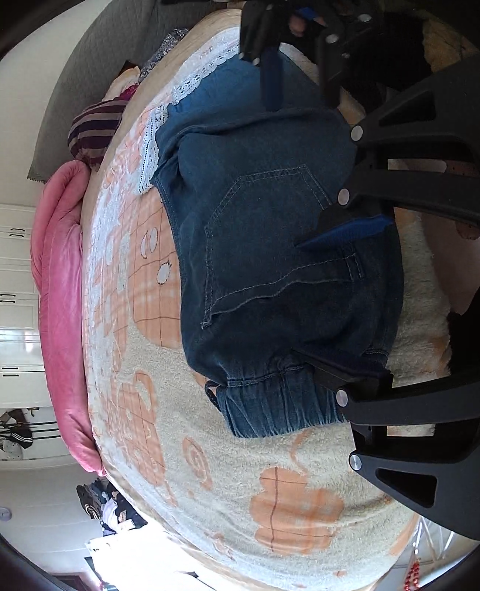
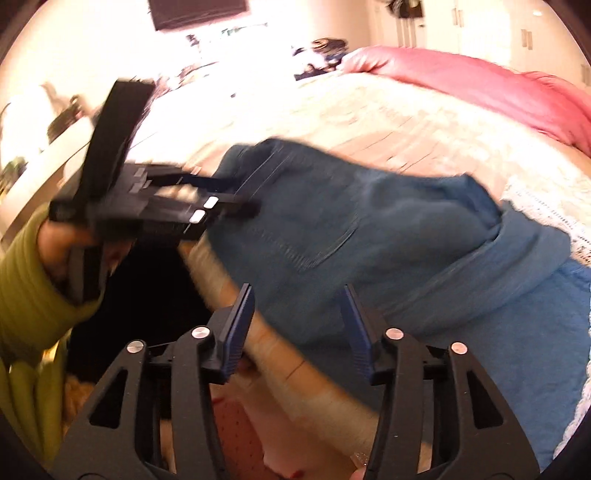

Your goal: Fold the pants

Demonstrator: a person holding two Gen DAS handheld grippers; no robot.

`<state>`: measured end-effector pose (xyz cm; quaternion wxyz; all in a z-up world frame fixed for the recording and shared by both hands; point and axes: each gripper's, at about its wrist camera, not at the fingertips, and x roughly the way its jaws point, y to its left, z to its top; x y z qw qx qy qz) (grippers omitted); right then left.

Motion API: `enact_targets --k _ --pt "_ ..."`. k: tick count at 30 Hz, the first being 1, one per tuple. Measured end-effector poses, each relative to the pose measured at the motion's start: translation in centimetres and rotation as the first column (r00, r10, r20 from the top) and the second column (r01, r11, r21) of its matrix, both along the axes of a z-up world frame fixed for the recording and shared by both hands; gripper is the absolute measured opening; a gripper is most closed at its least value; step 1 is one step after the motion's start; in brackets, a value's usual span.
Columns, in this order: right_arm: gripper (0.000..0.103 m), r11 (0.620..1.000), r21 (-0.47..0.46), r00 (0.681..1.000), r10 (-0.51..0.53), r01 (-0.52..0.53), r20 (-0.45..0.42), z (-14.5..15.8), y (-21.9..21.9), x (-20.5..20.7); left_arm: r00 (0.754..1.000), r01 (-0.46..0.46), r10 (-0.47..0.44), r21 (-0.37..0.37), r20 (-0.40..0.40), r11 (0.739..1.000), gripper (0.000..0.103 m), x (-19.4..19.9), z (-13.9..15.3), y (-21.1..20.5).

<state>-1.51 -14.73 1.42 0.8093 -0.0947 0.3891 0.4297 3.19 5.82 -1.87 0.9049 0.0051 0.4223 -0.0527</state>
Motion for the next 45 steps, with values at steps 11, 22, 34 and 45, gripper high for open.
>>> enact_targets --k 11,22,34,45 --pt "0.052 0.995 0.004 0.992 -0.098 0.098 -0.079 -1.2 -1.2 1.5 0.998 -0.014 0.017 -0.056 0.060 0.998 0.054 -1.2 1.6 0.1" --pt "0.073 0.944 0.090 0.948 -0.319 0.316 0.015 2.7 -9.0 2.6 0.990 0.048 -0.036 -0.094 0.134 0.994 0.064 -2.4 5.2 -1.9" --pt "0.078 0.826 0.115 0.831 -0.556 0.552 0.005 3.1 -16.1 5.5 0.957 0.290 -0.289 -0.210 0.036 0.934 0.064 1.2 2.6 -10.5" --pt "0.083 0.846 0.025 0.844 -0.534 0.533 0.057 4.2 -14.5 11.2 0.933 0.333 -0.358 -0.268 -0.046 0.904 0.064 5.4 -0.7 -14.6"
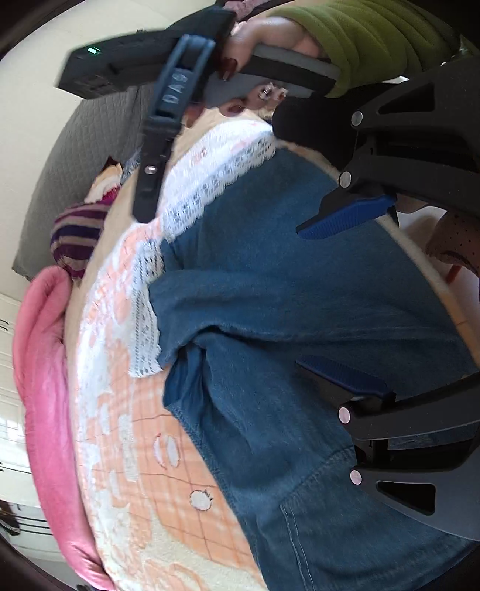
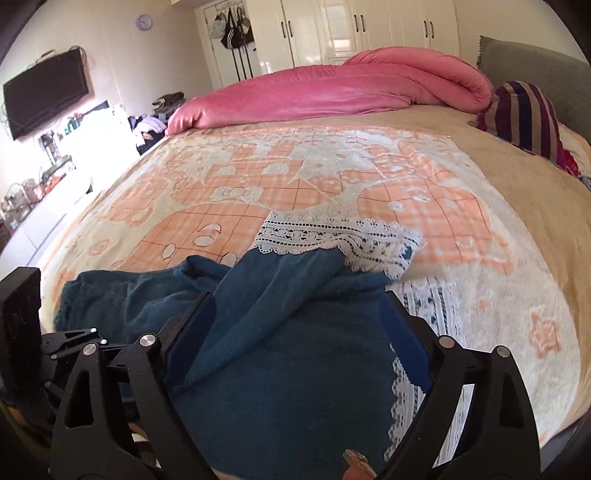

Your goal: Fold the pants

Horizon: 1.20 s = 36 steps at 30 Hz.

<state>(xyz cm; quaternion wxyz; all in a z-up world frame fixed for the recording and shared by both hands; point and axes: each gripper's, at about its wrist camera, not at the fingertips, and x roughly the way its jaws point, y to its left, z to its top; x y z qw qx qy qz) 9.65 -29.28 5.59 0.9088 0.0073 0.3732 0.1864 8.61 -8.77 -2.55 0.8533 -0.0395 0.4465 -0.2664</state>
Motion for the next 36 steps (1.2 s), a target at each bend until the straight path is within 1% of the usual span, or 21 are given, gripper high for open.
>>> enact_targets --k 2,4,5,6,7,9,10,13,17,18,19,20,21,23,25,26,27,30,32,34,36 --pt "0.084 1.000 -0.016 1.000 0.023 -0.023 -0.010 -0.2 1.1 1.3 1.000 -0.001 0.001 -0.012 -0.007 1.000 0.064 0.8 -0.5 0.0" --pt "0.084 0.999 -0.029 0.999 0.043 -0.043 -0.020 -0.4 2.1 2.5 1.000 -0.001 0.000 -0.044 -0.008 0.999 0.059 1.4 -0.9 0.2" --pt "0.084 0.998 -0.041 0.998 0.052 -0.053 -0.035 -0.7 2.7 3.4 1.000 -0.003 0.002 -0.075 -0.016 0.997 0.050 1.7 -1.5 0.6" --pt "0.084 0.997 -0.053 0.997 0.054 -0.057 -0.045 -1.0 3.3 4.1 1.000 -0.009 0.007 -0.084 -0.028 0.996 0.039 2.0 -1.9 0.8" --pt "0.084 0.996 -0.069 0.996 0.060 -0.064 -0.059 -1.5 4.0 5.1 0.999 -0.015 0.012 -0.095 -0.032 0.995 0.035 2.1 -2.2 1.0" --pt "0.084 0.992 -0.103 0.995 0.063 -0.071 -0.081 -2.2 5.1 6.3 1.000 0.000 -0.001 -0.109 -0.012 0.994 0.025 2.0 -2.3 1.2" --pt "0.084 0.990 -0.113 0.993 0.070 -0.081 -0.097 -2.7 5.9 7.2 1.000 0.011 -0.011 -0.115 -0.004 0.993 0.023 1.9 -2.3 1.2" --pt "0.084 0.989 -0.119 0.988 0.078 -0.094 -0.133 -3.5 7.5 9.0 0.998 0.055 -0.052 -0.161 0.020 0.985 0.022 1.6 -2.5 1.1" --pt "0.083 0.977 -0.184 0.985 0.076 -0.104 -0.154 -4.9 10.5 11.4 0.992 0.115 -0.106 -0.136 0.071 0.984 0.022 0.7 -2.4 0.1" --pt "0.082 0.975 -0.198 0.986 0.069 -0.099 -0.155 -5.2 10.9 12.0 0.989 0.129 -0.119 -0.125 0.086 0.984 0.022 0.4 -2.3 -0.2" --pt "0.079 0.971 -0.222 0.987 0.056 -0.089 -0.148 -5.5 11.3 12.4 0.986 0.139 -0.128 -0.106 0.103 0.985 0.022 0.1 -2.1 -0.6" --pt "0.074 0.964 -0.253 0.989 0.043 -0.078 -0.144 -5.9 11.6 13.0 0.985 0.145 -0.134 -0.092 0.111 0.985 0.022 0.0 -2.1 -1.0" --pt "0.069 0.962 -0.260 0.986 0.044 -0.084 -0.159 -6.5 11.8 13.5 0.983 0.150 -0.141 -0.076 0.119 0.986 0.022 -0.2 -2.1 -1.3" --pt "0.049 0.959 -0.270 0.981 0.040 -0.091 -0.187 -7.4 11.8 14.2 0.980 0.156 -0.149 -0.049 0.129 0.987 0.022 -0.5 -1.9 -1.8" --pt "0.016 0.961 -0.267 0.986 0.035 -0.078 -0.165 -7.6 11.2 14.3 0.980 0.154 -0.148 -0.037 0.133 0.987 0.022 -0.6 -1.7 -2.0" --pt "0.007 0.965 -0.252 0.987 0.030 -0.070 -0.158 -7.3 10.7 14.1 0.981 0.149 -0.142 -0.037 0.133 0.988 0.022 -0.6 -1.7 -1.9" --pt "0.005 0.972 -0.229 0.988 0.022 -0.057 -0.152 -7.0 10.1 13.8 0.982 0.144 -0.138 -0.040 0.131 0.989 0.022 -0.6 -1.6 -1.8" --pt "0.005 0.994 -0.110 0.994 -0.001 -0.012 -0.113 -5.2 7.0 12.3 0.986 0.123 -0.116 -0.057 0.117 0.991 0.022 -0.5 -1.5 -1.4" --pt "0.005 0.999 -0.047 0.994 -0.022 0.017 -0.105 -4.1 4.9 11.2 0.988 0.111 -0.103 -0.063 0.114 0.992 0.024 -0.6 -1.3 -1.1" --pt "0.004 0.999 0.022 0.995 -0.037 0.039 -0.097 -3.1 2.7 10.0 0.988 0.105 -0.098 -0.058 0.119 0.993 0.029 -0.6 -1.3 -1.2" --pt "0.004 0.994 0.079 0.994 -0.064 0.071 -0.093 -2.2 0.0 8.2 0.988 0.102 -0.095 -0.053 0.122 0.993 0.029 -0.6 -1.4 -1.3"
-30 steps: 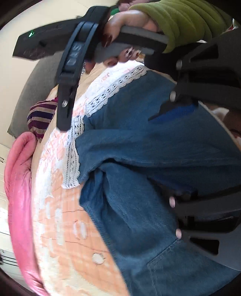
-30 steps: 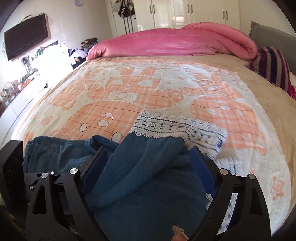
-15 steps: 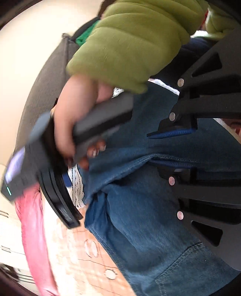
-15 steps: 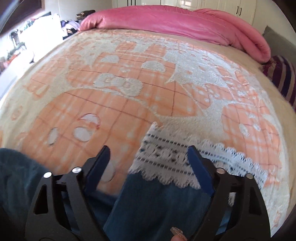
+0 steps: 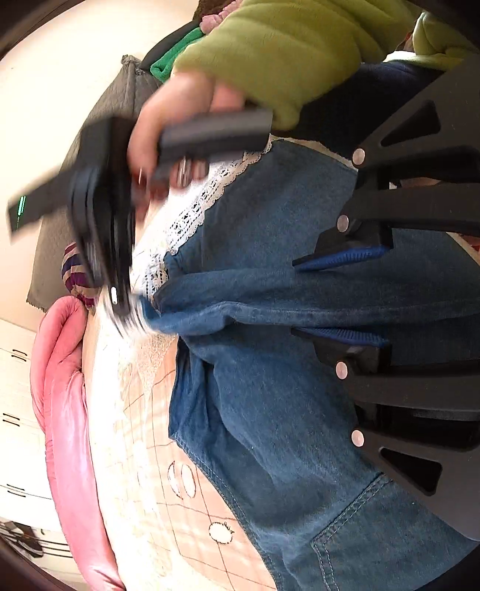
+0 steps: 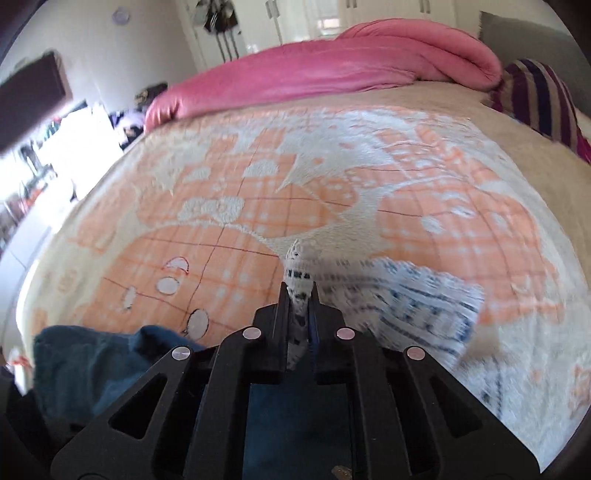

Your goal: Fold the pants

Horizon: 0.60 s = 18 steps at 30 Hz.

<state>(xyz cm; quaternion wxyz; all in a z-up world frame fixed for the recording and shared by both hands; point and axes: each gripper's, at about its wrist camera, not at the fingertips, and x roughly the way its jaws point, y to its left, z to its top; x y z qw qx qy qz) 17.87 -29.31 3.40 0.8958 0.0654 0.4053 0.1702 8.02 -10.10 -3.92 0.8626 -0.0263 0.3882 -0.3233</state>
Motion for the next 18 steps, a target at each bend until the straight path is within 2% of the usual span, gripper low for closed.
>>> enact_targets --k 3,7,13,18 --pt "0.004 0.998 0.041 0.999 -0.039 0.038 0.002 0.6 -2.8 -2.1 1.000 -0.002 0.002 0.009 0.006 1.000 0.029 -0.2 0.1 -0.1" --pt "0.004 0.992 0.088 0.996 -0.092 0.092 -0.004 0.7 -6.3 -5.2 1.000 -0.005 0.005 0.025 0.026 1.000 0.016 -0.7 0.4 0.2" --pt "0.004 0.973 0.180 0.990 -0.139 0.142 -0.032 0.2 -9.9 -8.2 0.999 -0.005 0.002 0.062 0.046 0.998 0.010 -0.1 0.0 1.0" --pt "0.004 0.958 0.221 0.984 -0.173 0.180 -0.049 -0.4 -11.5 -11.0 0.996 0.017 -0.024 0.088 0.084 0.996 0.010 -0.8 0.5 0.6"
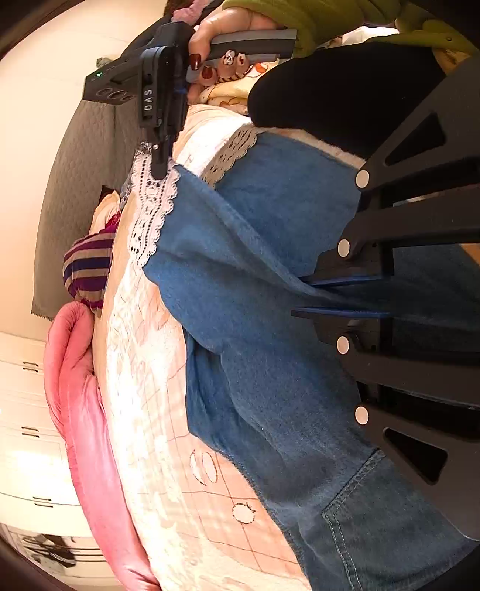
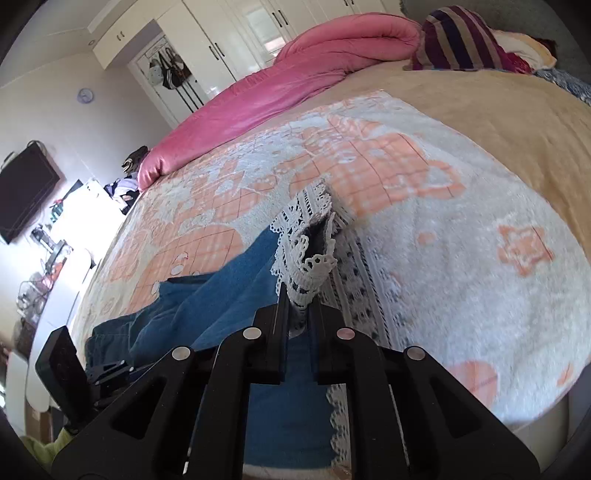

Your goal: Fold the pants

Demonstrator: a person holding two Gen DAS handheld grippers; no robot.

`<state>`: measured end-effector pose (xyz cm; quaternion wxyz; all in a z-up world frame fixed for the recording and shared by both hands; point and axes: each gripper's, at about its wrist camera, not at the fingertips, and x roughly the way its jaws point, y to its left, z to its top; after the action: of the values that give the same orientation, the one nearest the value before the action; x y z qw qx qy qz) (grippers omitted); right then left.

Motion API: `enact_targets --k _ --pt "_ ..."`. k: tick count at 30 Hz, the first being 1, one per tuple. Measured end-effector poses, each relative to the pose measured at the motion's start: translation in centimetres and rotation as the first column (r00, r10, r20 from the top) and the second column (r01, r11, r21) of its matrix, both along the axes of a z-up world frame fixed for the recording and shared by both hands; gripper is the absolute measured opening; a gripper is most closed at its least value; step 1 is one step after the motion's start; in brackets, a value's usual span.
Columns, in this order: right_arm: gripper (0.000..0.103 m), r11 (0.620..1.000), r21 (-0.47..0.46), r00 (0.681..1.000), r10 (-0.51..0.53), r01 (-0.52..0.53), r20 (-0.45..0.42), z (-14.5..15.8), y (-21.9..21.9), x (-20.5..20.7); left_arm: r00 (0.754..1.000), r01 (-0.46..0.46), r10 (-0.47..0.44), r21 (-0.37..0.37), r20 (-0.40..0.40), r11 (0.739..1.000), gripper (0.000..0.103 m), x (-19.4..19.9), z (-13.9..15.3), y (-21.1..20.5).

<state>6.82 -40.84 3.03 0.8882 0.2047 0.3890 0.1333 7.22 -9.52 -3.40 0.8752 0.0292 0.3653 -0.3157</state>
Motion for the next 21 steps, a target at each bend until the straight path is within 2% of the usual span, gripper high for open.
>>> enact_targets --k 3,8,15,20,21 --pt "0.004 0.999 0.041 1.000 -0.014 0.014 -0.017 -0.5 -1.0 -1.3 1.000 0.024 -0.024 0.006 -0.003 1.000 0.005 -0.5 0.4 -0.1" --pt "0.004 0.999 0.046 0.999 -0.020 0.022 -0.040 -1.0 -1.9 -3.3 0.998 0.061 -0.061 0.035 0.010 0.998 0.002 -2.0 1.0 -0.4" --pt "0.006 0.998 0.056 0.997 -0.005 0.010 -0.080 -2.3 -2.1 -4.8 0.998 0.059 -0.059 0.024 0.008 0.998 0.002 -4.1 1.1 0.3" --pt "0.007 0.997 0.066 0.994 -0.023 0.030 -0.109 -3.4 -2.5 -5.1 0.997 0.075 -0.075 0.048 0.006 0.996 0.002 -4.8 0.6 -0.1" --pt "0.012 0.997 0.065 0.993 -0.026 0.033 -0.112 -3.4 -2.6 -5.2 0.997 0.076 -0.077 0.058 0.007 0.995 0.003 -4.9 0.5 -0.2"
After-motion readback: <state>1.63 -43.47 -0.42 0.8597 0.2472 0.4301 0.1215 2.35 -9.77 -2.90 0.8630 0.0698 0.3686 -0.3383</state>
